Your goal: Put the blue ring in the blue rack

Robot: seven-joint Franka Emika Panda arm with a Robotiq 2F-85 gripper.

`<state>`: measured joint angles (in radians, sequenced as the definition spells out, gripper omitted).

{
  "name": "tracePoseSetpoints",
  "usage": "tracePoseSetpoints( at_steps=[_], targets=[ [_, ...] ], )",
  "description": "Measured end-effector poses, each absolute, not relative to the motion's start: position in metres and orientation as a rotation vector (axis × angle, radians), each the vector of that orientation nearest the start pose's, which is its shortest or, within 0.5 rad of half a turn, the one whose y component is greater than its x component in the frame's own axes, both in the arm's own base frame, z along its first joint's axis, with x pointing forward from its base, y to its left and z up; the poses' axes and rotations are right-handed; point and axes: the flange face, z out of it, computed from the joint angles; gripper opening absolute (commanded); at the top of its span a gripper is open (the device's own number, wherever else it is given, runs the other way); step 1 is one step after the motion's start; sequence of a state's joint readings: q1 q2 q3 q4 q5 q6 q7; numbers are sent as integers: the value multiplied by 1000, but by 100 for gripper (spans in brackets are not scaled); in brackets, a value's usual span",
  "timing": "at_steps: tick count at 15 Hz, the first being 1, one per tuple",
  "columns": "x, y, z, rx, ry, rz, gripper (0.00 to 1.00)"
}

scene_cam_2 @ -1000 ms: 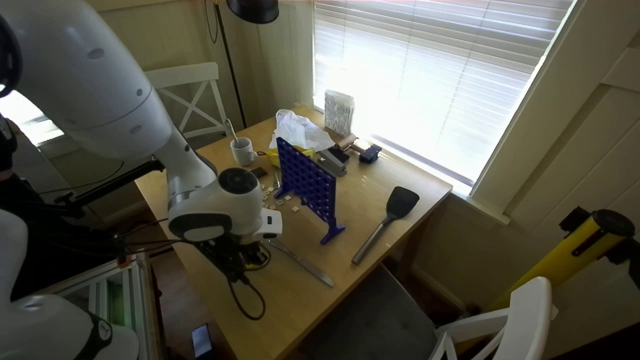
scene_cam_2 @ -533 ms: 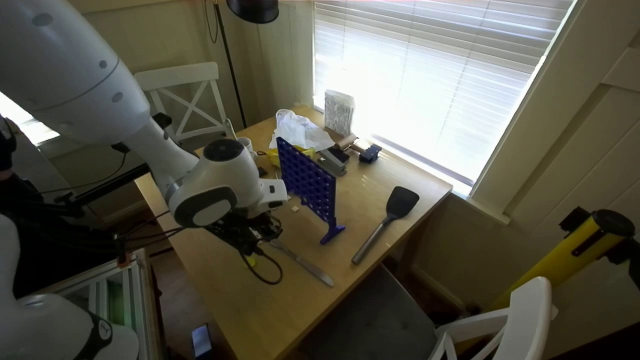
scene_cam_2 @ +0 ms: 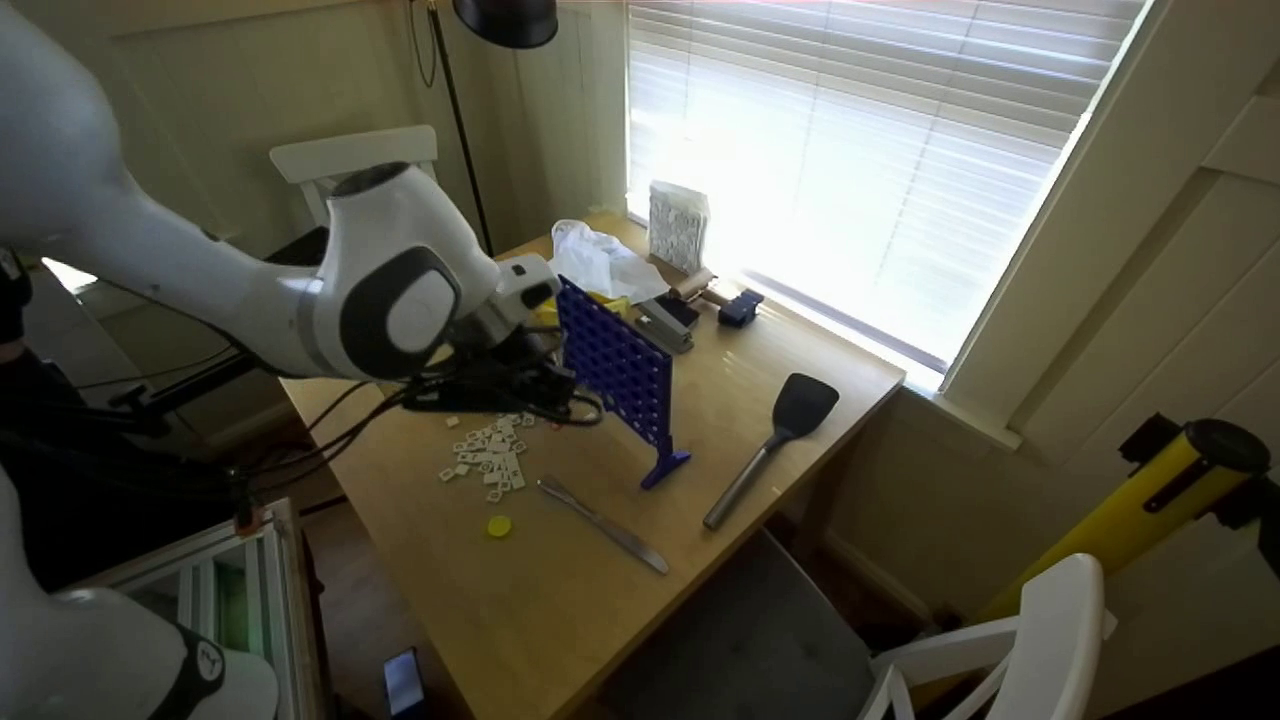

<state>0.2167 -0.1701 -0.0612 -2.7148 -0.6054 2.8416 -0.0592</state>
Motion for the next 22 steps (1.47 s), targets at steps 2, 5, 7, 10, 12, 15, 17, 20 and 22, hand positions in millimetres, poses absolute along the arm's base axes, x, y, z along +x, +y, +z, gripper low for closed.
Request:
tracePoseSetpoints(
  at_steps=[2,5,7,10,12,15,17,20,22],
  targets=[
    [404,107,315,-3096,-1259,-535,4],
    [408,96,307,-3108,-1236,-500,4],
    [408,95,305,-3108,-1236,-492,1],
    [415,102,314,-3098,-1318,-549,1],
    [431,118,341,-3074,-1442,-684,1],
    [455,147,389,-3008,-1643,-907,1],
    [465,158,413,-2974,-1775,-1042,1],
    [472,160,425,-2969,-1826,-1125,4],
    [471,160,422,-2967,-1829,-1115,4]
  ],
)
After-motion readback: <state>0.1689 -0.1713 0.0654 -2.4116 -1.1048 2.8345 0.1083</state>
